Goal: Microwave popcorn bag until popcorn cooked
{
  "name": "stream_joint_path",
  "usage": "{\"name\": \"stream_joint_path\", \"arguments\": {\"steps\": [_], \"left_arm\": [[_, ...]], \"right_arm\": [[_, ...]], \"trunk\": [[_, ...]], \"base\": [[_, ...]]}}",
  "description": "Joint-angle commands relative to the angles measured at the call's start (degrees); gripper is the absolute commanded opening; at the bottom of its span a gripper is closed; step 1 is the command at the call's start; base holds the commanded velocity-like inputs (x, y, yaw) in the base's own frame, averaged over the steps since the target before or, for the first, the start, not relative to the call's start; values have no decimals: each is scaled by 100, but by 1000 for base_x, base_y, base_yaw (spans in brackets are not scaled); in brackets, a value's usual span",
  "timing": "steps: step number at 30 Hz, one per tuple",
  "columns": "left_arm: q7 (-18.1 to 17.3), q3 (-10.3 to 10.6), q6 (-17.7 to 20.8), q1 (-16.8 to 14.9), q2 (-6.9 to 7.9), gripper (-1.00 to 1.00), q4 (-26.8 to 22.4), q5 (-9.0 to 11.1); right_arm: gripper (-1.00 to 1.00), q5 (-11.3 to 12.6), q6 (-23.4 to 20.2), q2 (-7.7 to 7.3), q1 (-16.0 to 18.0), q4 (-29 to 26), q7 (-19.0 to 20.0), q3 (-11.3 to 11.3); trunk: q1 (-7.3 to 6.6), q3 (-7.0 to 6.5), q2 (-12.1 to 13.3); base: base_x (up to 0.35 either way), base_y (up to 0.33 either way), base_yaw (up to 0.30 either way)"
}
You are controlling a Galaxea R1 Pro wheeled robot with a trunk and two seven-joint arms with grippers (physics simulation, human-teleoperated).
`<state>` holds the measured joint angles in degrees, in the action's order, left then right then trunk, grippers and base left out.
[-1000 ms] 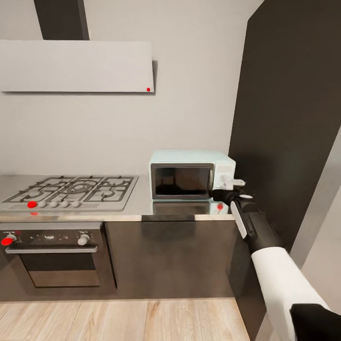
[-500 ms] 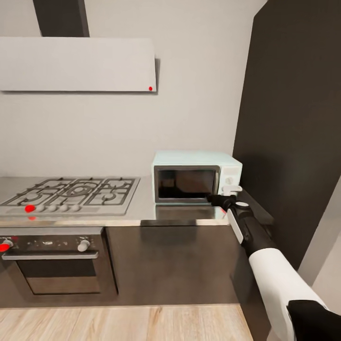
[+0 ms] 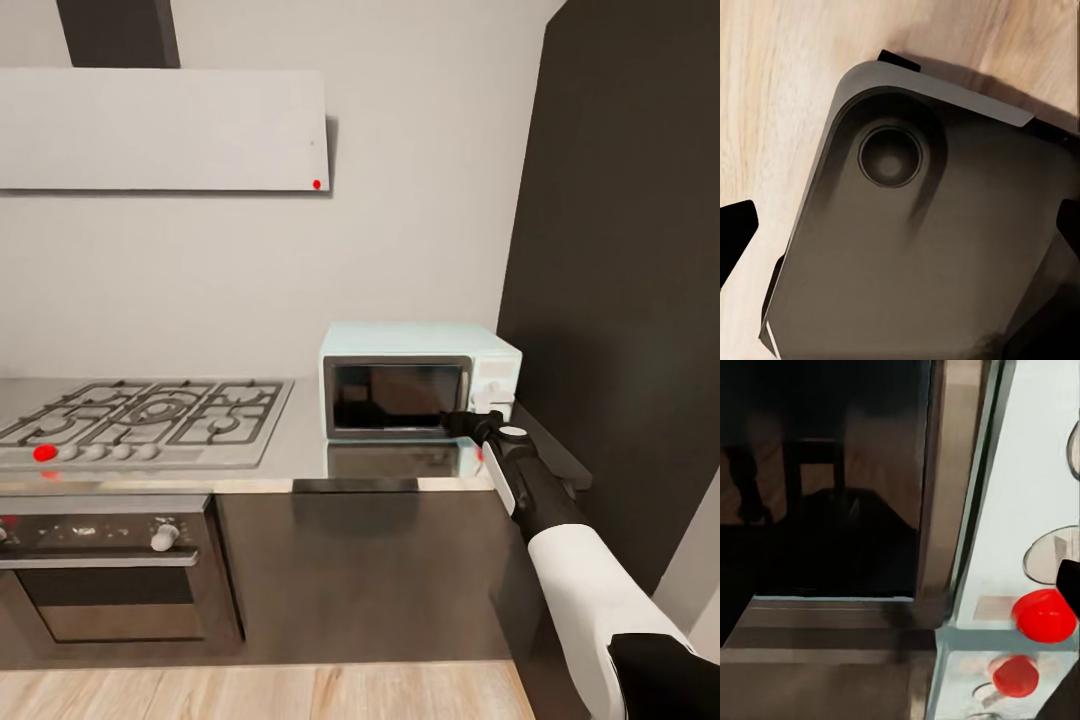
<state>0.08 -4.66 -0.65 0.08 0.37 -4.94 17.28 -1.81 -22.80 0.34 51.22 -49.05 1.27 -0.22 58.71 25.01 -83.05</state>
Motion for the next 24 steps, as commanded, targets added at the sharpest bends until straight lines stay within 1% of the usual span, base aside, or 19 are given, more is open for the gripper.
{"name": "stream_joint_path", "arguments": {"steps": [1,9,13,21,24], "left_arm": [[1,-44,-5,1,-2,100,-7,-5],[1,-44,-6,1,6,100,-12,-5],[1,-44,-6,1,7,100,-15,1],[1,-51,-6,1,-1,100,-15,3],[1,-46,-6,1,-2,100,-15,3]], "right_arm": [[100,-18,-32,1,2,-9,13,-3],[100,-5,48,-5,2,-9,18,-13],[100,22,99,-49,2,-3,13,-13],[100,36,113,-52,2,5,-10,-24],[100,39,124,-52,2,8,-25,-30]], "trunk": [[2,6,-3],[2,6,-3],[2,6,-3],[2,6,-3],[2,6,-3]], "base": [[103,0,0],[16,0,0],[0,0,0],[3,0,0],[192,0,0]]}}
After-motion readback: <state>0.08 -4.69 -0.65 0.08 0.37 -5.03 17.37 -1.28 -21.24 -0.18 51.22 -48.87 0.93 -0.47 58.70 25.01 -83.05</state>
